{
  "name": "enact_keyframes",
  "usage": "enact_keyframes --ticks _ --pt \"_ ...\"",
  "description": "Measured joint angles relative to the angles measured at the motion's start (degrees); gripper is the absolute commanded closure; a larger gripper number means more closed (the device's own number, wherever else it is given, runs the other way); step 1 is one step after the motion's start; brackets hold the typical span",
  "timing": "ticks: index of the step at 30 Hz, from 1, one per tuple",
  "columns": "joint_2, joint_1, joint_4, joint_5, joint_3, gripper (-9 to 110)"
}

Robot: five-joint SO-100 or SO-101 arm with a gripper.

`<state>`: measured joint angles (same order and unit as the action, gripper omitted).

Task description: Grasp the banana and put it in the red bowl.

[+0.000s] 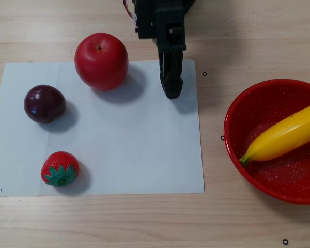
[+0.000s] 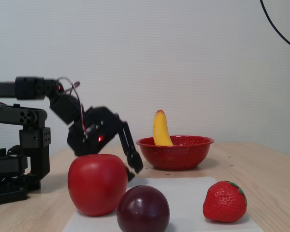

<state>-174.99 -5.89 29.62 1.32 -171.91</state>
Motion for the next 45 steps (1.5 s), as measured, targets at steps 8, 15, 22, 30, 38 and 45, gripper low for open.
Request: enact_keyframes --ticks 8,15,22,30,38,45 --pt "-6.4 -0.3 -4.5 -1.1 -5.6 101" --pt "-11.6 1.4 8.8 3.4 -5.6 101" --pt "-12.6 2.1 19.1 3.3 -5.6 101" --pt "-12.6 1.9 20.4 3.9 -5.6 101" --pt "-12.6 1.9 20.4 4.6 -5.6 101" --pt "-12.6 1.9 20.4 4.6 -5.6 101"
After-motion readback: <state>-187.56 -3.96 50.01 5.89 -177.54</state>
